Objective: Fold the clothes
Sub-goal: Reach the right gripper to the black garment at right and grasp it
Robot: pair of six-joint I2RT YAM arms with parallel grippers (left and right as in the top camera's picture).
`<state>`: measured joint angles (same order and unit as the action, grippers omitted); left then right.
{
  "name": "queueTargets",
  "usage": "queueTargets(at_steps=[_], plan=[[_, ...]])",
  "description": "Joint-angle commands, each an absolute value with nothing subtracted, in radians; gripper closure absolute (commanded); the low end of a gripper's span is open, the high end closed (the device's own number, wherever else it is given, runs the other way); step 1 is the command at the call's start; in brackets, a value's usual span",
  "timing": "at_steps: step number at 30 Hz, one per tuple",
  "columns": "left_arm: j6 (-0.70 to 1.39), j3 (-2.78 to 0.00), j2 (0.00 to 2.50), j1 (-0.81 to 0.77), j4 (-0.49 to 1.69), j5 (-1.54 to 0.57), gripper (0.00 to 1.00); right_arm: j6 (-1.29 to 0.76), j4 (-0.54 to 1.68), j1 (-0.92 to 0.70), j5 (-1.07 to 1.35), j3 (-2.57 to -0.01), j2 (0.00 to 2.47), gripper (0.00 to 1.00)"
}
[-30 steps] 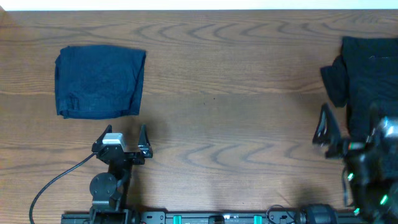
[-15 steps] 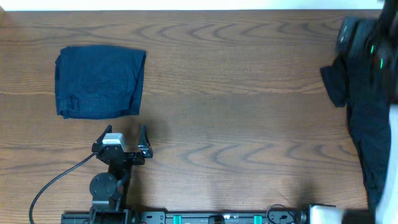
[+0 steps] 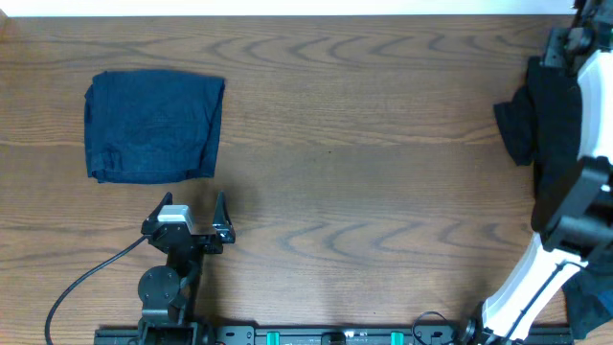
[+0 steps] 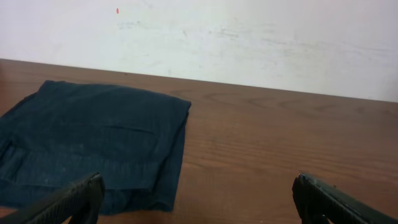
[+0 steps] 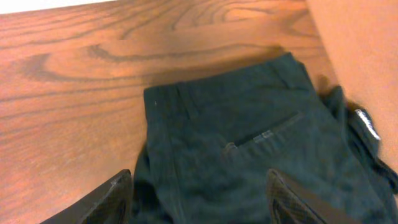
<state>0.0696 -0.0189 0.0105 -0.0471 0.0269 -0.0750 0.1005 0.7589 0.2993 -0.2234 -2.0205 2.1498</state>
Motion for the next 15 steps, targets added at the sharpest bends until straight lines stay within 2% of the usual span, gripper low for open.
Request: queueTargets(at_steps=[1, 5, 15], plan=[[0.053, -0.004, 0.004, -0.05, 0.063, -0.089, 0.02, 0.16, 0.711, 0.295, -0.229, -2.038, 2.225, 0.32], [0.053, -0.004, 0.004, -0.05, 0.063, -0.089, 0.02, 0.182, 0.653, 0.292, -0.229, -2.038, 2.309, 0.26], [0.053, -0.004, 0.004, -0.05, 0.063, -0.089, 0.02, 0.182, 0.594, 0.292, -0.23, -2.038, 2.442, 0.25]])
